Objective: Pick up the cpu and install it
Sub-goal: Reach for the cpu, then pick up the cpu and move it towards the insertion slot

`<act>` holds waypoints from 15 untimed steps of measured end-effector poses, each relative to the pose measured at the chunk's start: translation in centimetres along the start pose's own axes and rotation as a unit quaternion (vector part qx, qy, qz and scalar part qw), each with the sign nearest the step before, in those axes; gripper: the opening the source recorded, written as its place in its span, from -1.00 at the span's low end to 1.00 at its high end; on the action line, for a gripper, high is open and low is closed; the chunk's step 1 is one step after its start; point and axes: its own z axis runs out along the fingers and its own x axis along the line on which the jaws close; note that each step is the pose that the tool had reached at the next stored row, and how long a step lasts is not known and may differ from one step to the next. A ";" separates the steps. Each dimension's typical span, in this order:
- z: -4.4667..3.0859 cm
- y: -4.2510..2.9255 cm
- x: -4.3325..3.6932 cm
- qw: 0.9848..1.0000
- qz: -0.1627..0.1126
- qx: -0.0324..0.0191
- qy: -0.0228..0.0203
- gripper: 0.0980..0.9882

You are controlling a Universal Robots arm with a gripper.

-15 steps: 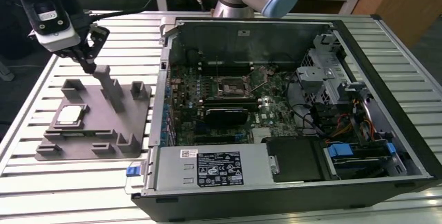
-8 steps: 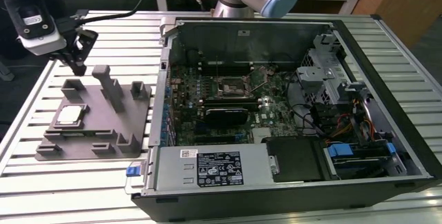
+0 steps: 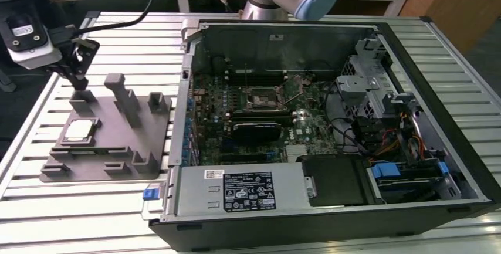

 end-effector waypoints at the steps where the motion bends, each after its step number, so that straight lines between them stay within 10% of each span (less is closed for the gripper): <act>1: 0.13 -0.02 0.21 1.000 0.000 0.000 0.000 -0.98; 15: 0.88 -0.16 1.28 1.000 0.000 0.000 0.000 -0.98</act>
